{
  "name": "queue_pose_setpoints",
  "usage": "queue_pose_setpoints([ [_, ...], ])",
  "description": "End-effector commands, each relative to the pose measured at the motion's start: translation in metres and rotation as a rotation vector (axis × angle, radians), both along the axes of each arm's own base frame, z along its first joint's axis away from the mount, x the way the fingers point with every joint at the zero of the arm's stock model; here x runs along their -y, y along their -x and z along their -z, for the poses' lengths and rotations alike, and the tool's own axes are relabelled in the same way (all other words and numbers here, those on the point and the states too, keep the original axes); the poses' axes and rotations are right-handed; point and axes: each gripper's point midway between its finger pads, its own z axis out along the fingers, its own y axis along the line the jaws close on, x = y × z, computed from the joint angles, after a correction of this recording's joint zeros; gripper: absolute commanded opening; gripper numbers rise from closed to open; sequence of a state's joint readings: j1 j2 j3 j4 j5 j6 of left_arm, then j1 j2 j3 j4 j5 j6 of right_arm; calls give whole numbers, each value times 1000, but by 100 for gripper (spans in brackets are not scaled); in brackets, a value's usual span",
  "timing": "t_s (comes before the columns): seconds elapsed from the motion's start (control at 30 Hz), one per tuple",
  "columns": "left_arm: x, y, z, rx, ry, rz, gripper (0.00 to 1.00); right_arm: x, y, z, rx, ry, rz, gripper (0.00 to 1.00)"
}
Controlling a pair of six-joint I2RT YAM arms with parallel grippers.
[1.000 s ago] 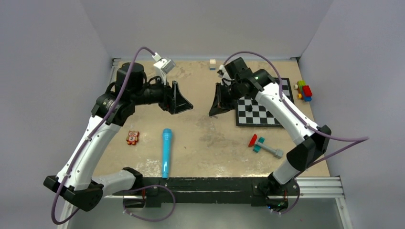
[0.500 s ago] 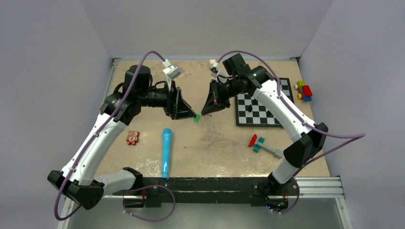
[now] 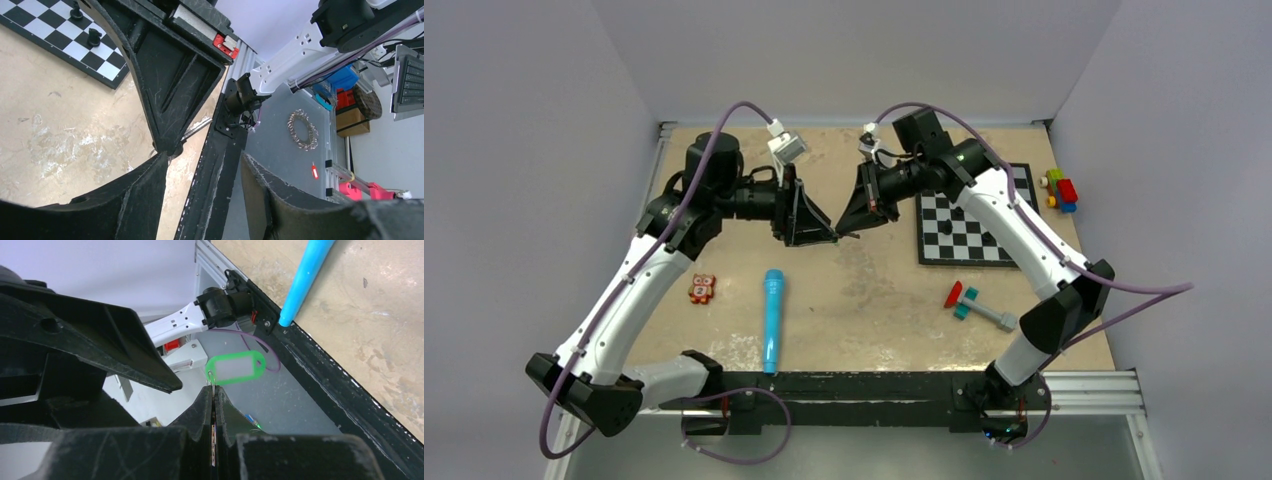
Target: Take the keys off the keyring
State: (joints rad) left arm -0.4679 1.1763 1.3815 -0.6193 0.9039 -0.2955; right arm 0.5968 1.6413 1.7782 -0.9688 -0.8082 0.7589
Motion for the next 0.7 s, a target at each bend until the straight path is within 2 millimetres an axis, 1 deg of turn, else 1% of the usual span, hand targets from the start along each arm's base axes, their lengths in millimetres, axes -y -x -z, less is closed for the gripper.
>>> queue_pose_setpoints([
  [0.0,6,-2,-6,36,30,39,57,0,13,-48,101,-133,-49,0],
  [0.1,7,-3,-5,31,30,50,53,1,17,-56,149,-167,-76,0],
  [0.27,7,-3,-9,46,26,53,48,4,25,-70,236,-228,-113,0],
  [0.4,7,-1,-12,42,32,57,45,7,29,-74,293,-241,-134,0],
  [0.47,7,1,-17,43,45,60,45,7,30,-75,316,-241,-142,0],
  [0.5,6,2,-21,46,54,58,46,8,30,-75,326,-240,-145,0],
  [0.53,6,3,-25,50,63,55,49,9,30,-74,334,-236,-145,0],
  [0.63,3,5,-40,48,95,40,63,11,30,-69,346,-212,-139,0],
  [0.67,2,5,-45,46,102,36,65,12,29,-68,353,-202,-138,0],
])
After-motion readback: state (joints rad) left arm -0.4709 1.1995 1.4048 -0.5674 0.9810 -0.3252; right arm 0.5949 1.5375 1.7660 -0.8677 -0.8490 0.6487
